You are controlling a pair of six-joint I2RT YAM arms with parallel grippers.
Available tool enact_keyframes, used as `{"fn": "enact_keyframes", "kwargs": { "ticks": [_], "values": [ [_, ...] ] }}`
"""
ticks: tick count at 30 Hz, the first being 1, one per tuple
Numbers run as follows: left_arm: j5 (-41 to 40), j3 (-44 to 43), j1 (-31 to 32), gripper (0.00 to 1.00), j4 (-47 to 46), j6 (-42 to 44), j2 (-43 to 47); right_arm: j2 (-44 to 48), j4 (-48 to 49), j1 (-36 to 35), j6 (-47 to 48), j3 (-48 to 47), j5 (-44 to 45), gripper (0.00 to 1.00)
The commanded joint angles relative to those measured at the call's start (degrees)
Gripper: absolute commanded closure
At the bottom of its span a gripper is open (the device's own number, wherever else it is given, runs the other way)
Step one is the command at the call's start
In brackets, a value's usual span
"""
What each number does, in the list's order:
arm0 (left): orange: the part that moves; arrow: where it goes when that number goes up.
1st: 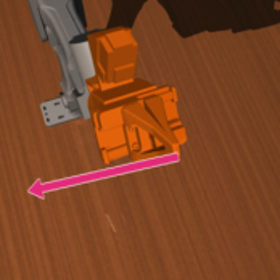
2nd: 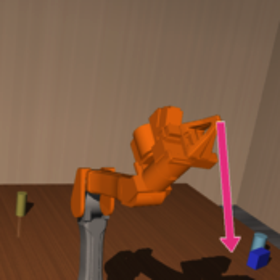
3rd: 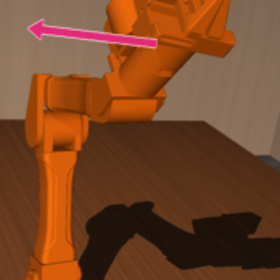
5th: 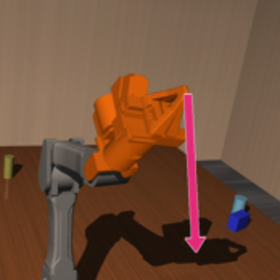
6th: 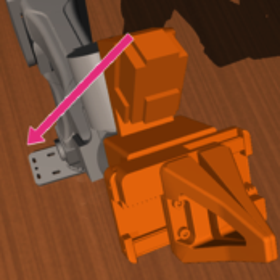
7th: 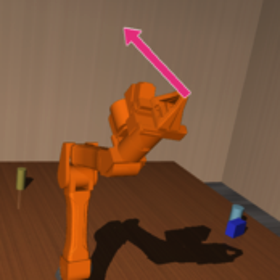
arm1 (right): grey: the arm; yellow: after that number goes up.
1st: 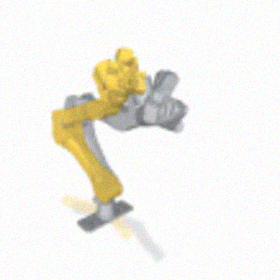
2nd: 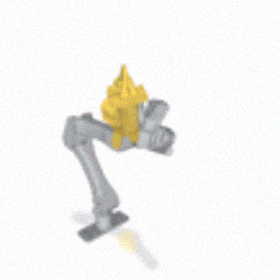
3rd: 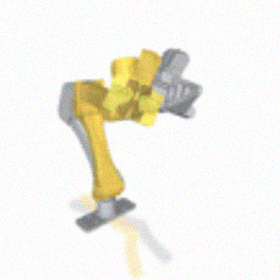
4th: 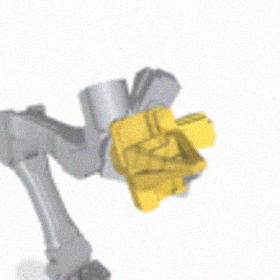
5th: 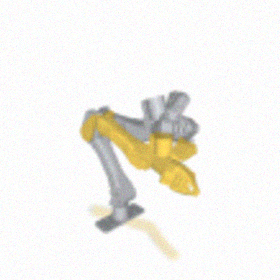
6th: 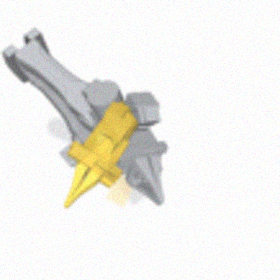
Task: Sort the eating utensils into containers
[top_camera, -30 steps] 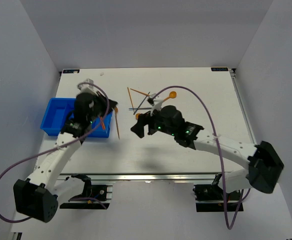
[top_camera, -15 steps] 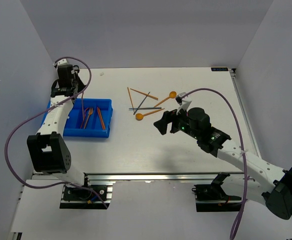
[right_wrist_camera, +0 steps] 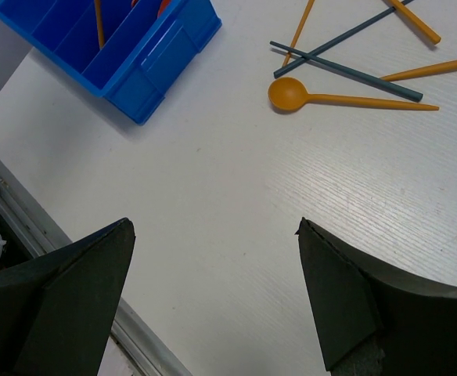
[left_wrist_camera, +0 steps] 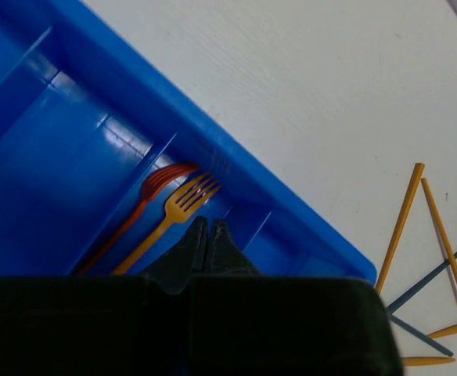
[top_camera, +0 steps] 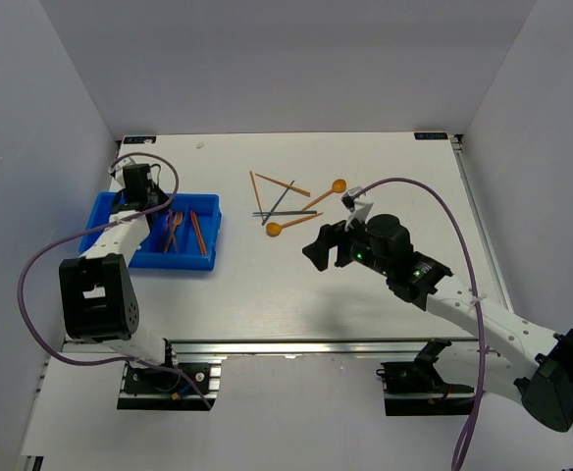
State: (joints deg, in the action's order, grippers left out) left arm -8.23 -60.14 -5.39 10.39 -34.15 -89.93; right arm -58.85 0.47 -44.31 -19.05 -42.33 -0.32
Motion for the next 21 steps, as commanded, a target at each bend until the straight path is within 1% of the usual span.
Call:
{"fn": "enact_keyframes", "kwargs": {
  "ticks": [1, 2, 3, 6, 7, 8, 9, 10, 12, 13, 14, 16, 17, 18, 19, 20, 21],
  "values": [
    [-0.65, 2.48, -0.06, 0.96, -3.63, -3.11, 3.71, 0.93, 1.38, 0.11, 0.77, -0.56, -1.18, 0.11],
    [-0.82, 2.92, -0.06, 0.9, -3.63, -3.2, 3.71, 0.93, 1.38, 0.19, 0.77, -0.65, -1.26, 0.11],
    [-1.26, 3.1, -0.06, 0.78, -3.02, -3.29, 3.8, 0.67, 1.29, 0.11, 0.77, -0.74, -1.27, 0.11],
    [-2.31, 1.53, -0.06, 0.63, -0.74, -3.12, 4.23, -0.29, 1.11, 0.11, 0.42, -1.27, -0.83, 0.11],
    [-2.4, 0.82, -0.06, 0.55, -0.03, -3.03, 5.11, -0.74, 1.11, 0.11, 0.24, -1.44, 0.04, 0.11],
    [-2.58, 0.2, 0.03, 0.5, 0.5, -2.77, 5.81, -1.96, 0.68, 0.11, 0.07, -2.05, 0.05, 0.11],
    [-2.67, -0.41, -0.06, 0.44, 1.55, -2.41, 6.78, -2.84, 0.5, 0.11, -0.2, -2.41, 1.97, 0.11],
    [-2.67, -1.9, -0.06, 0.31, 2.0, -2.15, 8.79, -3.72, 0.24, 0.11, -0.72, -2.85, 3.9, 0.11],
    [-3.19, -4.79, -0.06, 0.18, 4.79, -1.19, 10.64, -7.84, -2.21, 0.11, -2.04, -5.21, 7.67, 0.11],
    [-3.2, -5.86, 0.03, 0.09, 6.2, -0.66, 11.52, -9.34, -3.01, 0.19, -2.39, -6.35, 8.83, 0.11],
    [-2.85, -6.65, 0.03, 0.02, 7.44, 0.3, 13.36, -11.09, -3.71, 0.28, -2.66, -7.41, 10.23, 0.11],
    [0.65, -5.62, 0.03, 0.02, 10.17, 2.68, 16.18, -17.5, -6.7, 1.5, -5.19, -11.62, 13.92, 0.11],
    [1.71, -4.3, 0.03, 0.02, 10.96, 3.3, 20.02, -23.1, -8.8, 2.38, -6.95, -13.9, 14.72, 0.11],
    [2.94, -2.54, 0.11, 0.02, 11.83, 4.69, 22.15, -26.2, -14.39, 3.17, -8.97, -19.41, 15.95, 0.11],
    [4.0, -0.61, 0.2, 0.02, 12.45, 5.4, 24.25, -29.19, -16.88, 4.31, -10.73, -22.33, 18.31, 0.11],
    [3.92, 3.84, 0.38, 0.02, 12.98, 5.93, 28.71, -32.26, -18.73, 4.5, -13.27, -24.88, 20.34, 0.11],
    [4.36, 6.24, 0.46, 0.02, 12.9, 7.24, 31.02, -37.69, -22.23, 4.5, -14.77, -30.22, 24.36, 0.11]
  ]
}}
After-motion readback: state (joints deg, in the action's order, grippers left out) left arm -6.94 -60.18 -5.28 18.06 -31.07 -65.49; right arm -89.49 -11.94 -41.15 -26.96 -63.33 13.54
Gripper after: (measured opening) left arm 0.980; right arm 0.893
